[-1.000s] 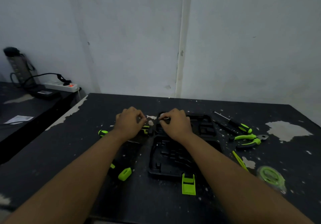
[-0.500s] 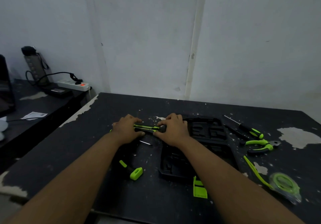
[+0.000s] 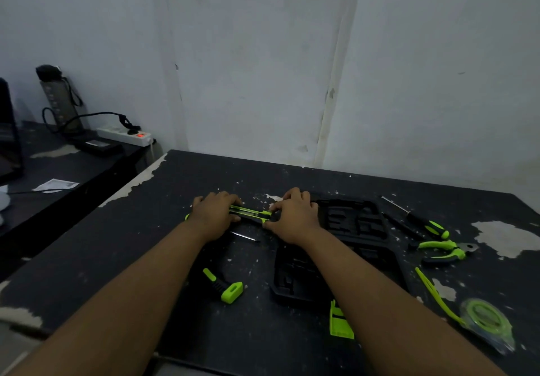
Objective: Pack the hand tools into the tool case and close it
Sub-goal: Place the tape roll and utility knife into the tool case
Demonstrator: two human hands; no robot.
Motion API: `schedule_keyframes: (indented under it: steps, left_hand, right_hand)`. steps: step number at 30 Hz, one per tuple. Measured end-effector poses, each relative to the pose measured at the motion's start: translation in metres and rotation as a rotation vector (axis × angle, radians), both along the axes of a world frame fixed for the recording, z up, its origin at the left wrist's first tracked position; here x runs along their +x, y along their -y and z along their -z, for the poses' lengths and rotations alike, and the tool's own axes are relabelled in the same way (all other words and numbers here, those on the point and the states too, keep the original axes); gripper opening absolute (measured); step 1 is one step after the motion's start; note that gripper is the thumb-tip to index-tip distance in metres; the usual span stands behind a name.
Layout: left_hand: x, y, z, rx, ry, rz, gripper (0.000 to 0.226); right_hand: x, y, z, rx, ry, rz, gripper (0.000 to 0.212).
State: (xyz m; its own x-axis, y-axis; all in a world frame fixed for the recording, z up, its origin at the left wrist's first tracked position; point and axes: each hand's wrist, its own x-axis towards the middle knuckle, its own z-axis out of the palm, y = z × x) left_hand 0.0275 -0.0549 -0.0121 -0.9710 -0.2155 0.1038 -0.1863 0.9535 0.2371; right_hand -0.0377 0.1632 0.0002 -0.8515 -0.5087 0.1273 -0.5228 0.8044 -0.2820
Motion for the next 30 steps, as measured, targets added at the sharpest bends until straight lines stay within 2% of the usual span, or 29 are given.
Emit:
schedule_keyframes:
  steps: [7,12,19,23,30]
  left_hand:
    - [0.007,-0.001,-0.014,-0.062,-0.178,0.008,0.031]
    - [0.011,-0.008,-0.031,-0.011,-0.352,0.033,0.03]
    - [0.012,-0.031,-0.033,0.279,-0.471,0.132,0.037]
    - [0.011,-0.057,-0.034,0.451,-0.506,0.176,0.035]
    - [-0.002,-0.105,-0.034,0.861,-0.543,0.104,0.036]
  right_hand:
    - [0.002,-0.002,0.0,-0.101,-0.071,-0.028,0.041]
    - [0.002,-0.007,-0.008,-0.34,-0.032,0.002,0.037]
    - [-0.003,-0.039,-0.02,-0.775,0.196,-0.115,0.036]
    - [-0.005,-0.063,-0.022,-0.855,0.268,-0.107,0.038]
    - [-0.014,-0.105,-0.02,-0.947,0.31,-0.004,0.037]
